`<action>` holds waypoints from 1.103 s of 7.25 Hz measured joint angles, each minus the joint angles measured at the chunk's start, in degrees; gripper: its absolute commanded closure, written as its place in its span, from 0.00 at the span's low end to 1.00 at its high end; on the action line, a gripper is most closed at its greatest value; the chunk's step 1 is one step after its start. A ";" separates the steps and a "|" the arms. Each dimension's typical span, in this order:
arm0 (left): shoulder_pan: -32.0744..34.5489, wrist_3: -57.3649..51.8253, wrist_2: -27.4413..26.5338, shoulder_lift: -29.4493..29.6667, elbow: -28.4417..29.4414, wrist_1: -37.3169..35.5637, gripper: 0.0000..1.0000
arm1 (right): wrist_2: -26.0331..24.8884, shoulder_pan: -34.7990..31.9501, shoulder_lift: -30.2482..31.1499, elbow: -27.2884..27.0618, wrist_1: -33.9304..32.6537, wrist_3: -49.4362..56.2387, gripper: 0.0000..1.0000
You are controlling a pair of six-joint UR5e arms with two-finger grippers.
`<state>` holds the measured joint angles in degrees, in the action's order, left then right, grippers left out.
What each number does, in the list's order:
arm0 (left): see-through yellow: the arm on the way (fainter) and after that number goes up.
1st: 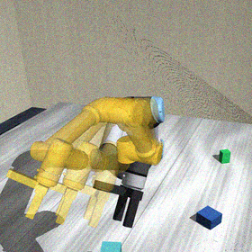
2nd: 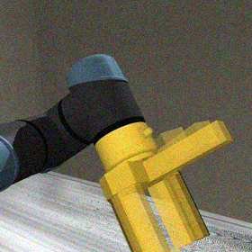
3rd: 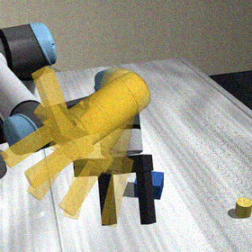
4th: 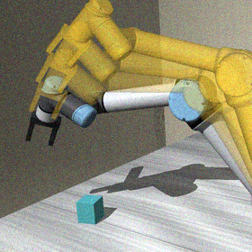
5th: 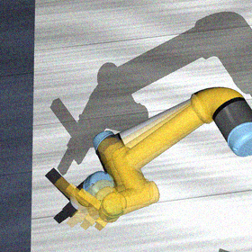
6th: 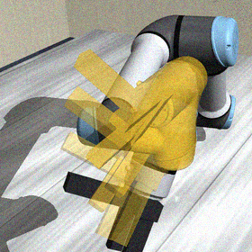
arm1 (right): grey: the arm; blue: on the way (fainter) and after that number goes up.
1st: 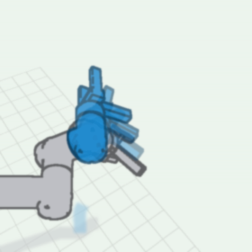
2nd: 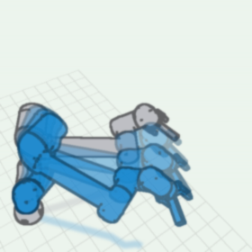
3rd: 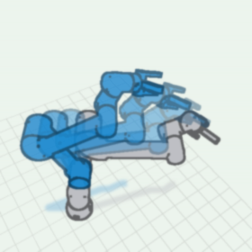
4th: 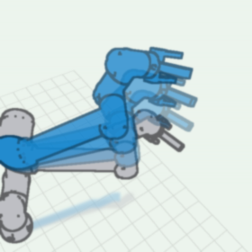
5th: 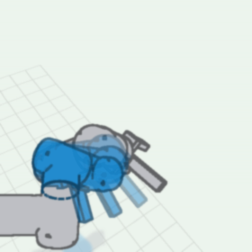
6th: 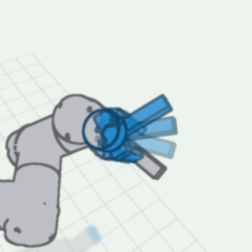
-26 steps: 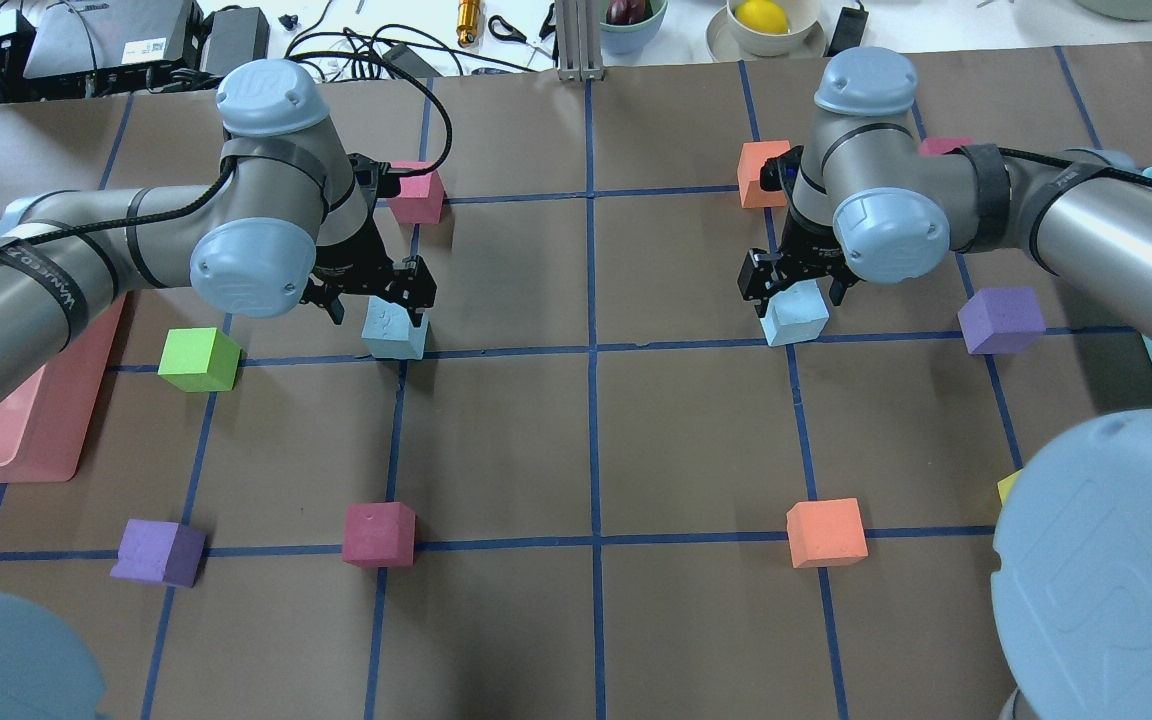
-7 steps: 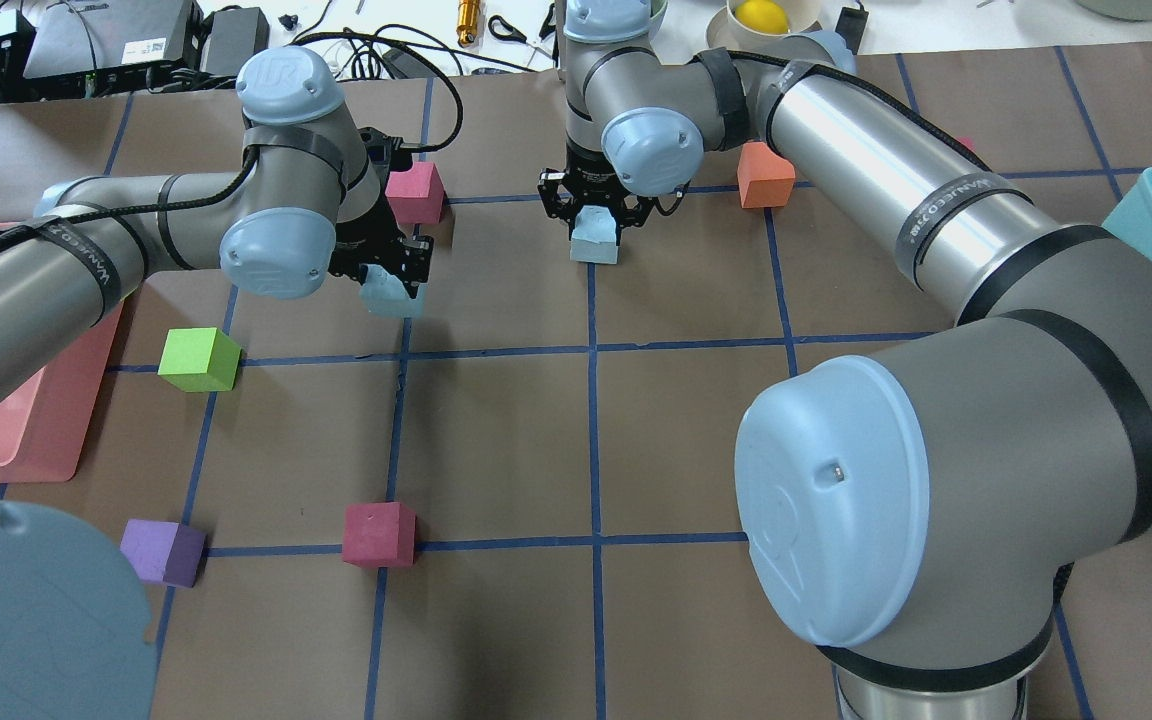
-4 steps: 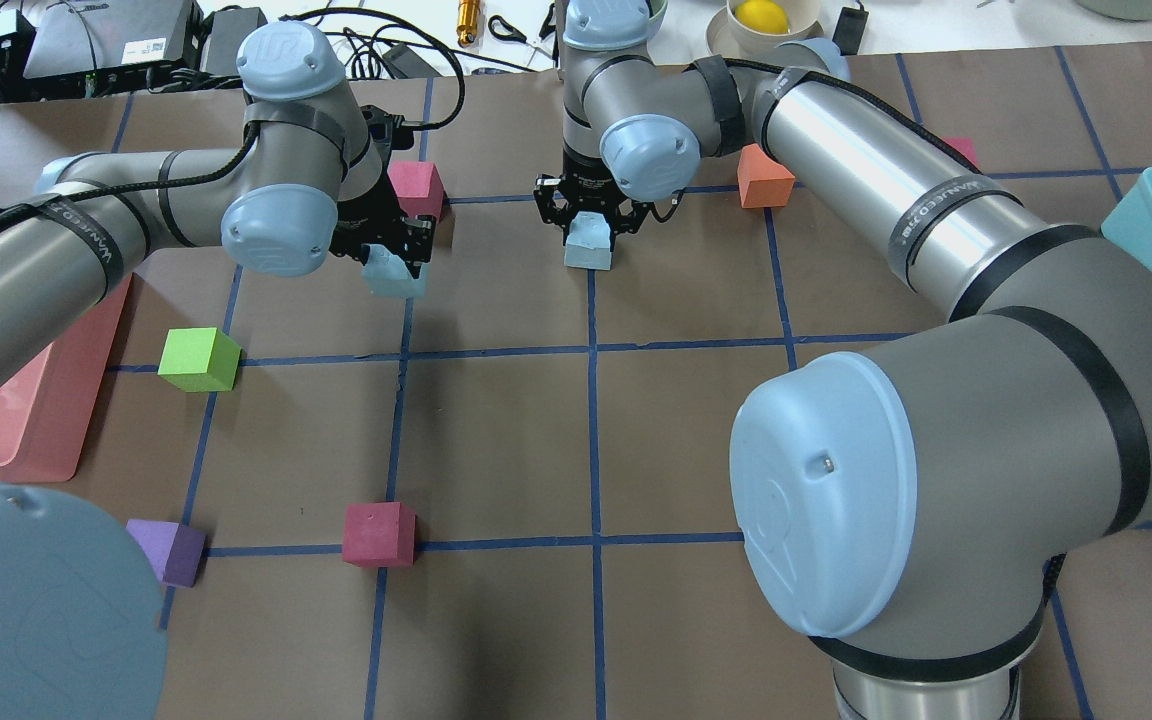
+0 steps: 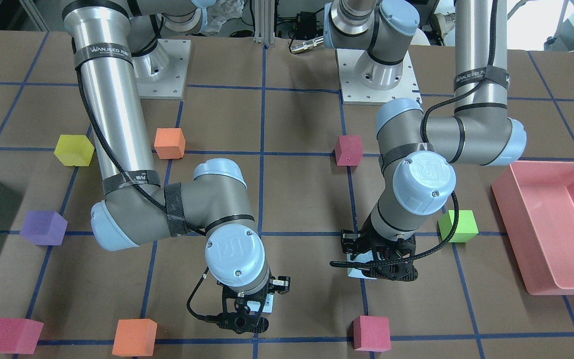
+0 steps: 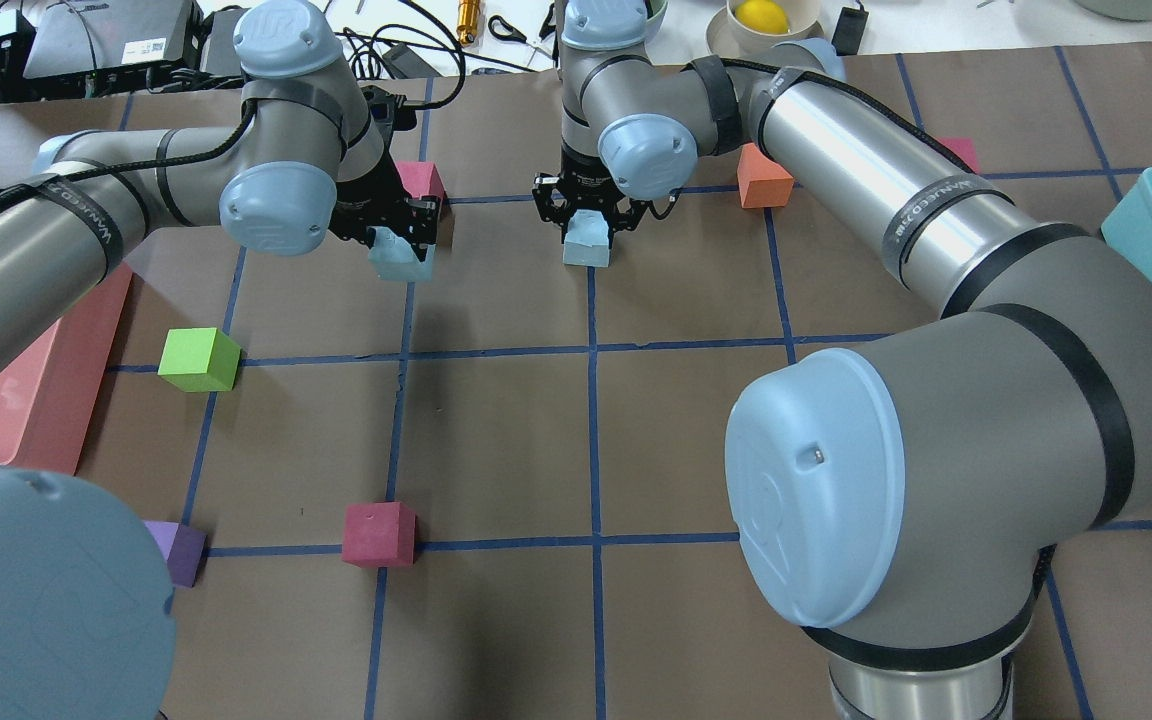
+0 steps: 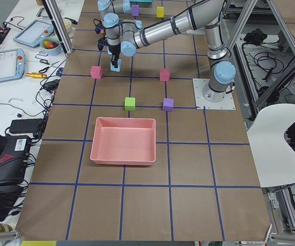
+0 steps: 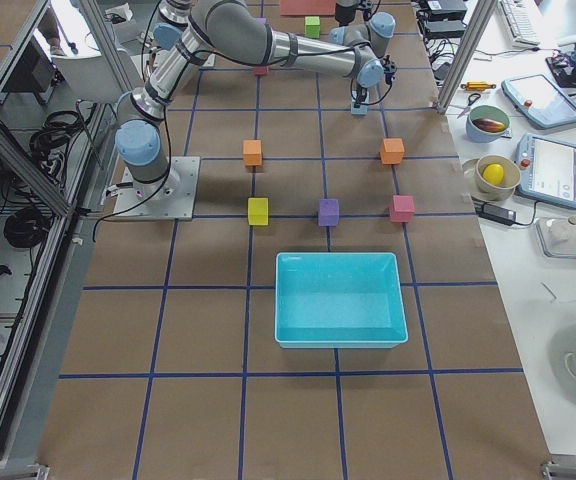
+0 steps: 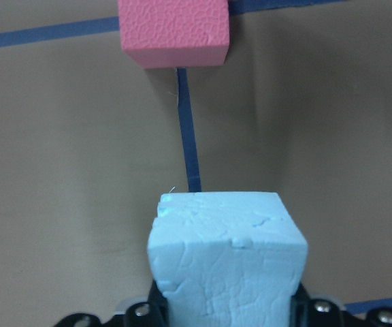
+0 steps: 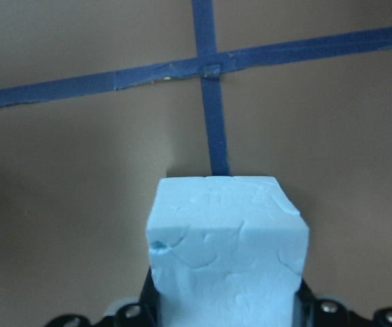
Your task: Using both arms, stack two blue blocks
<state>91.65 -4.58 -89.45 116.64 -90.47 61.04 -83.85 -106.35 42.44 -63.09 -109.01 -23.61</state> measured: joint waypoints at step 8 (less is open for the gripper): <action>0.12 1.75 0.27 0.41 1.90 1.86 0.99 | -0.70 0.47 3.27 0.74 6.55 -0.12 0.00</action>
<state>91.77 -2.83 -89.17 117.05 -88.56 62.90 -84.55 -105.87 45.72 -62.36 -102.46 -23.73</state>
